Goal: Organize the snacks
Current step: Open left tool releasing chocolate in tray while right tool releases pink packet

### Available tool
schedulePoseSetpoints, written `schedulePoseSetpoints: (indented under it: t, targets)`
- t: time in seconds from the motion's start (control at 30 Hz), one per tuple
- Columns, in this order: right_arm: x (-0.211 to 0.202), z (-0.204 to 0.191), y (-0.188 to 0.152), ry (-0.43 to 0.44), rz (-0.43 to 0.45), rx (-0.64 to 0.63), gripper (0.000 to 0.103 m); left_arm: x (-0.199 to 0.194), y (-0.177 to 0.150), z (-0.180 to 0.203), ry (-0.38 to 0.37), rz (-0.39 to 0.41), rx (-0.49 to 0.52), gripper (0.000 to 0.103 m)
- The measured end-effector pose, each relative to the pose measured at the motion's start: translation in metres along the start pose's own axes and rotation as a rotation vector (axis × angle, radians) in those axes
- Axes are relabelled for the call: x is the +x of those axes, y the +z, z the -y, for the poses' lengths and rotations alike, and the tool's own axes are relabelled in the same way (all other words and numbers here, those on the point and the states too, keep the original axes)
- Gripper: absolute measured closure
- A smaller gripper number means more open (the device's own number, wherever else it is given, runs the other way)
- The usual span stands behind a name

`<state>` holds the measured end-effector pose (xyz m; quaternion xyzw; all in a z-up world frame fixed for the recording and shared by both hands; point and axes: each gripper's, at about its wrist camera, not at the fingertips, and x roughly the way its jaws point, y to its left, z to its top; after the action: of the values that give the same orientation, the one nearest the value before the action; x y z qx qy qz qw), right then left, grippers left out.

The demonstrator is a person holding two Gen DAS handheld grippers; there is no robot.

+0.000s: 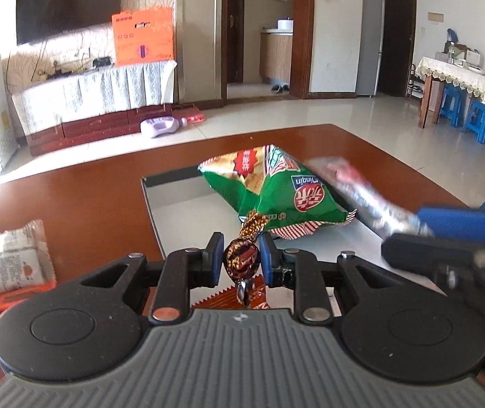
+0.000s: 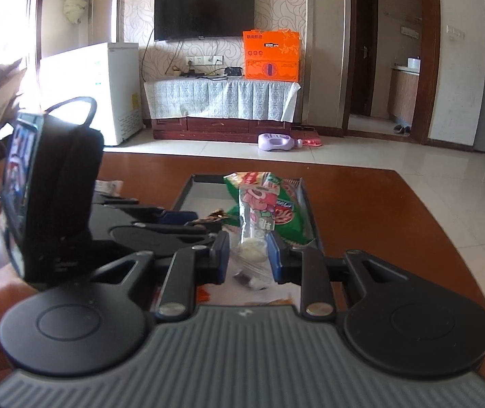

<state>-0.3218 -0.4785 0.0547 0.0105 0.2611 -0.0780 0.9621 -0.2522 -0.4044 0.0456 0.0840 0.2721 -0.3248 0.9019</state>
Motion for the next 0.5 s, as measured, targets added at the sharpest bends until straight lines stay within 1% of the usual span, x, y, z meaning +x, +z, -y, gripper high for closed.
schedulePoseSetpoints:
  t: [0.17,0.23,0.5]
  targets:
    - [0.014,0.016,0.001,-0.005,-0.017,0.029,0.075,0.013,-0.002,0.004,-0.010,-0.016,0.002,0.076]
    - [0.013,0.017,0.001,-0.007,-0.018,0.028,0.075,0.019,-0.003,0.006,-0.013,-0.023,0.006,0.076]
    - [0.009,0.023,-0.004,-0.020,-0.015,0.058,0.075,0.042,0.003,0.015,-0.061,-0.010,-0.038,0.076]
